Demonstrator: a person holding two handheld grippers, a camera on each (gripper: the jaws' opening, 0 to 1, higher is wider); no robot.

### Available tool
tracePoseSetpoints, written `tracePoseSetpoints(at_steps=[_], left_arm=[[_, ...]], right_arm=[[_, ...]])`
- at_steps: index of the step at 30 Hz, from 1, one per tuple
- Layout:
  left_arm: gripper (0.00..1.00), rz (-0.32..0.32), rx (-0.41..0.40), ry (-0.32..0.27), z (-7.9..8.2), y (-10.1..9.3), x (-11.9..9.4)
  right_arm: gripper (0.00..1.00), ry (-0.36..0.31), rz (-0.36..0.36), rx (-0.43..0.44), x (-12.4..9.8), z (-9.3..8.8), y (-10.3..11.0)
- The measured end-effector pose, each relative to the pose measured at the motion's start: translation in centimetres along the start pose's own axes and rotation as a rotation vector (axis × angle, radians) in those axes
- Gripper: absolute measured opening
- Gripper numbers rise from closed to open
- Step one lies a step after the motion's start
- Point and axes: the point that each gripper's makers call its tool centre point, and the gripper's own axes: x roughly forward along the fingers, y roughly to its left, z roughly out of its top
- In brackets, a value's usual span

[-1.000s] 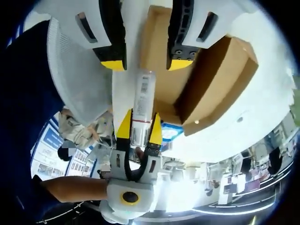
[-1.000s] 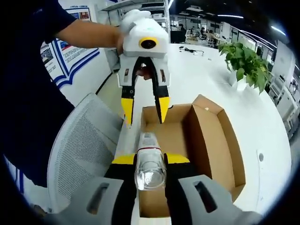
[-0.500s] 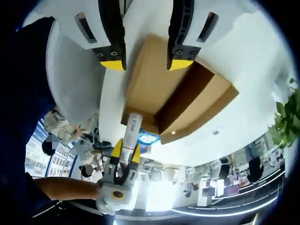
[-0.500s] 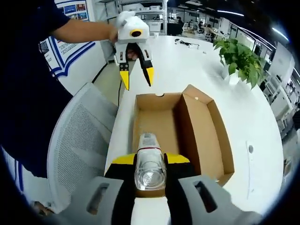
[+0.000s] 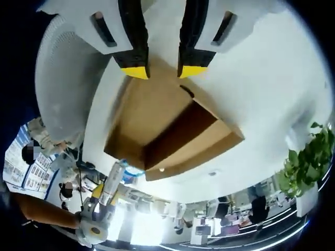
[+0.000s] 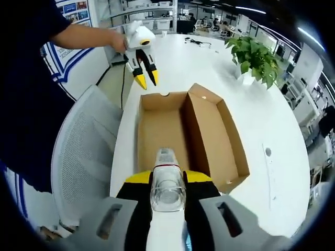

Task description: Operate the shoe box by opening the lid, removing the specified soft item, and placing it in the target area until the item is outside and the box remains undamaged.

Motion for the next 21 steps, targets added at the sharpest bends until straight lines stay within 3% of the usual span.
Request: tracePoseSetpoints(at_steps=[2,7,13,21], left_arm=[[0.2,-0.009,-0.028,0.0,-0.2,-0.4,0.4],[0.19,0.006,-0.006,0.044,-1.2,-0.5,1.2],[0.19,-0.011,0.007,0.071,-2.0,-1.0,1.9],[0.19,-0.015,0.006,0.071,-2.0,-1.0,2.1]], right_arm=[[0.19,-0.001,-0.011,0.01,-0.4,-0.3,-0.3],[0.19,0.007,-0.037,0.033,-1.7,-1.3,-1.0],[0.19,0.046,-0.045,0.03,-3.1,-2.7,-1.1],[0.19,0.132,-0.056,0.024,-5.0,-5.4,-2.1]])
